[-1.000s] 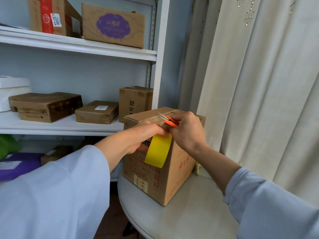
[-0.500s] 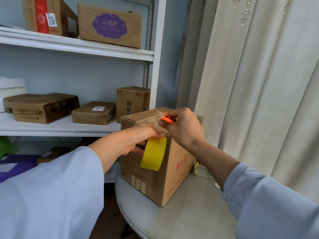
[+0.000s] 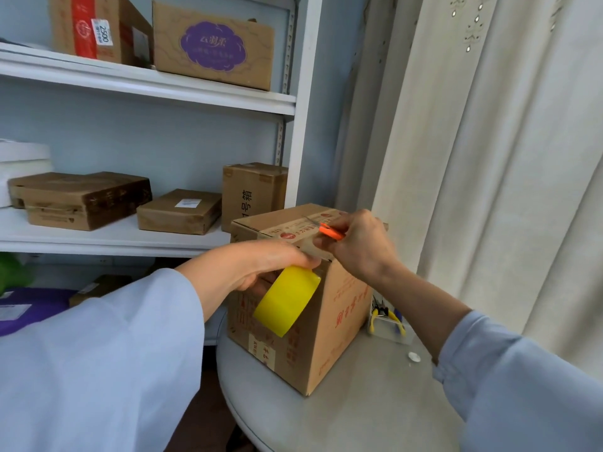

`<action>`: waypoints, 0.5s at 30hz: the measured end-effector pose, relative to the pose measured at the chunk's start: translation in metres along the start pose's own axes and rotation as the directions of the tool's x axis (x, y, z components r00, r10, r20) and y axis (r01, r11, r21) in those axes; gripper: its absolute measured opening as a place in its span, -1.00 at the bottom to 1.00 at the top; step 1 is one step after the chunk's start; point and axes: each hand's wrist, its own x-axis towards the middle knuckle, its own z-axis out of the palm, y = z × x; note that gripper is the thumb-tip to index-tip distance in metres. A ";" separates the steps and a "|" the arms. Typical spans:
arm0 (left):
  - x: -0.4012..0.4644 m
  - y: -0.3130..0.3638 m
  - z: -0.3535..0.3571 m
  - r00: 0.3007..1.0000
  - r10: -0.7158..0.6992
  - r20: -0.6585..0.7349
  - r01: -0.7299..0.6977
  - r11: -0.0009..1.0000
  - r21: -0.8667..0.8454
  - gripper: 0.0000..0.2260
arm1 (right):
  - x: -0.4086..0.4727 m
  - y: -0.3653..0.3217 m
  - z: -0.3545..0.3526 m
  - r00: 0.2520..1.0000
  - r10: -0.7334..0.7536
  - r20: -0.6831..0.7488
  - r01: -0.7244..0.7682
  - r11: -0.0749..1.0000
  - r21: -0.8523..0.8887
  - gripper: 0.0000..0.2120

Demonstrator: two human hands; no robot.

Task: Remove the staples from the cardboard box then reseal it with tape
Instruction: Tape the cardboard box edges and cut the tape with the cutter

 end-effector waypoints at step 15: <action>-0.002 0.001 -0.002 0.997 0.044 -0.068 -0.049 0.996 -0.073 -0.82 | 0.017 0.002 0.003 0.996 0.072 0.042 -0.076 0.991 0.108 -0.88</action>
